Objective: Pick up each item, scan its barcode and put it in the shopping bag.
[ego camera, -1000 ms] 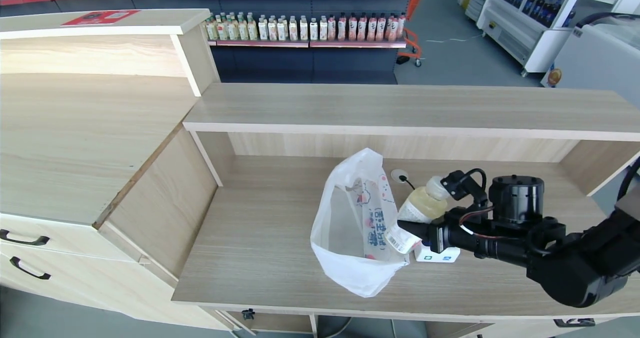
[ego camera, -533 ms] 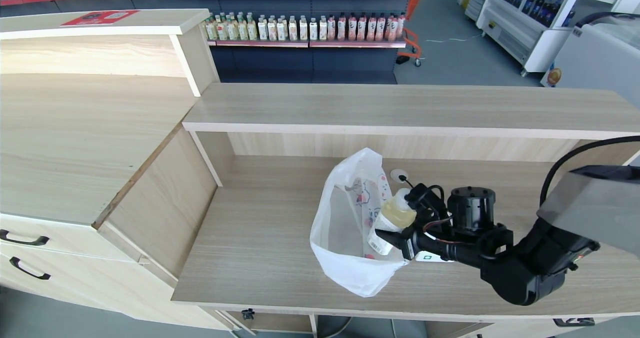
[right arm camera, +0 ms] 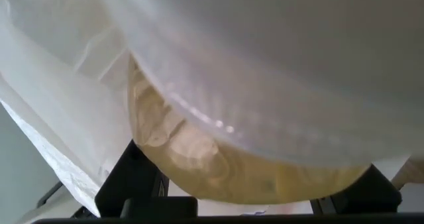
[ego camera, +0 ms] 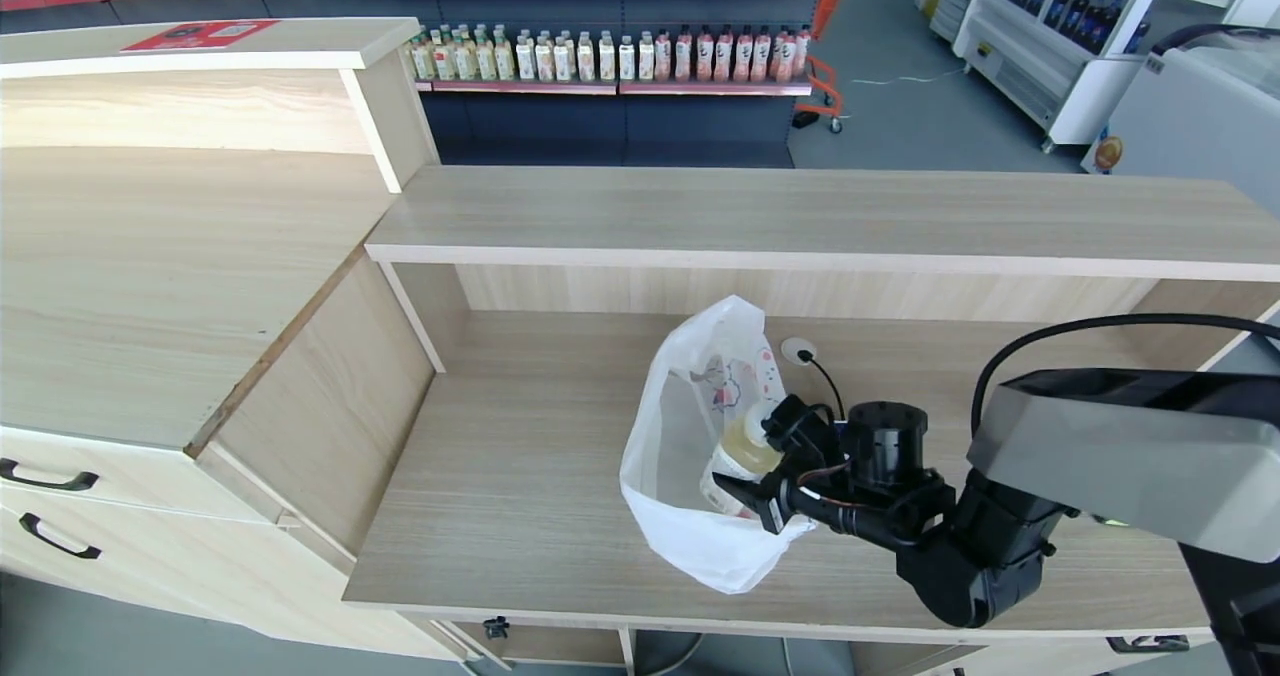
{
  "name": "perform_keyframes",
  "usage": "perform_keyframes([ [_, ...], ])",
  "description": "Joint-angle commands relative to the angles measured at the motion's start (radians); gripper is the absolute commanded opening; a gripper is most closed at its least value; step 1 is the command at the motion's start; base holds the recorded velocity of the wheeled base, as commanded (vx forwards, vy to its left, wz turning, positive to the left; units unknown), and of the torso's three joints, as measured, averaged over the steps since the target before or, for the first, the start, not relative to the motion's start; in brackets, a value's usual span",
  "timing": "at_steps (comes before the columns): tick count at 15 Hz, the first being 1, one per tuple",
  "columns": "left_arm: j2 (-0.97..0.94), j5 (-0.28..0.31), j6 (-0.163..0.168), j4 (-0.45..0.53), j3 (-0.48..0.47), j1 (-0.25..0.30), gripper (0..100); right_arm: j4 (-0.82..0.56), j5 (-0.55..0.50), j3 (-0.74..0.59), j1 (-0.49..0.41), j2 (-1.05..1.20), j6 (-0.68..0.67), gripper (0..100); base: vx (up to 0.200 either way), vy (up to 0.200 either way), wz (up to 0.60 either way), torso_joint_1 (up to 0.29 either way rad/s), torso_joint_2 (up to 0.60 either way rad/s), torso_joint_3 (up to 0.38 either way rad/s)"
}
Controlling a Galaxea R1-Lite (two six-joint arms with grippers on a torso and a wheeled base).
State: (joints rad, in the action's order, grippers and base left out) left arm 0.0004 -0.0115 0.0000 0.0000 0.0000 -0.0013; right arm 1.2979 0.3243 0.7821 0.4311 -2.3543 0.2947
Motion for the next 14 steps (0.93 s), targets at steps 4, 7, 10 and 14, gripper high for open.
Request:
perform_keyframes([
  [4, 0.0, -0.001, 0.0, 0.0, 0.0, 0.0, 100, 0.026, -0.004, 0.011, 0.0, -0.034, -0.006, 100, 0.0, 0.0, 0.0, 0.0, 0.0, 0.0],
  [7, 0.0, -0.001, 0.0, 0.0, 0.0, 0.0, 100, 0.026, -0.002, -0.014, 0.003, 0.033, -0.109, 100, 0.0, 0.0, 0.0, 0.0, 0.0, 0.0],
  [10, 0.0, -0.001, 0.0, 0.0, 0.0, 0.0, 100, -0.017, -0.002, -0.043, -0.006, 0.159, -0.295, 100, 0.0, 0.0, 0.0, 0.0, 0.0, 0.0],
  [14, 0.0, -0.001, 0.0, 0.0, 0.0, 0.0, 100, -0.134, -0.002, -0.138, -0.068, 0.375, -0.402, 100, 0.0, 0.0, 0.0, 0.0, 0.0, 0.0],
])
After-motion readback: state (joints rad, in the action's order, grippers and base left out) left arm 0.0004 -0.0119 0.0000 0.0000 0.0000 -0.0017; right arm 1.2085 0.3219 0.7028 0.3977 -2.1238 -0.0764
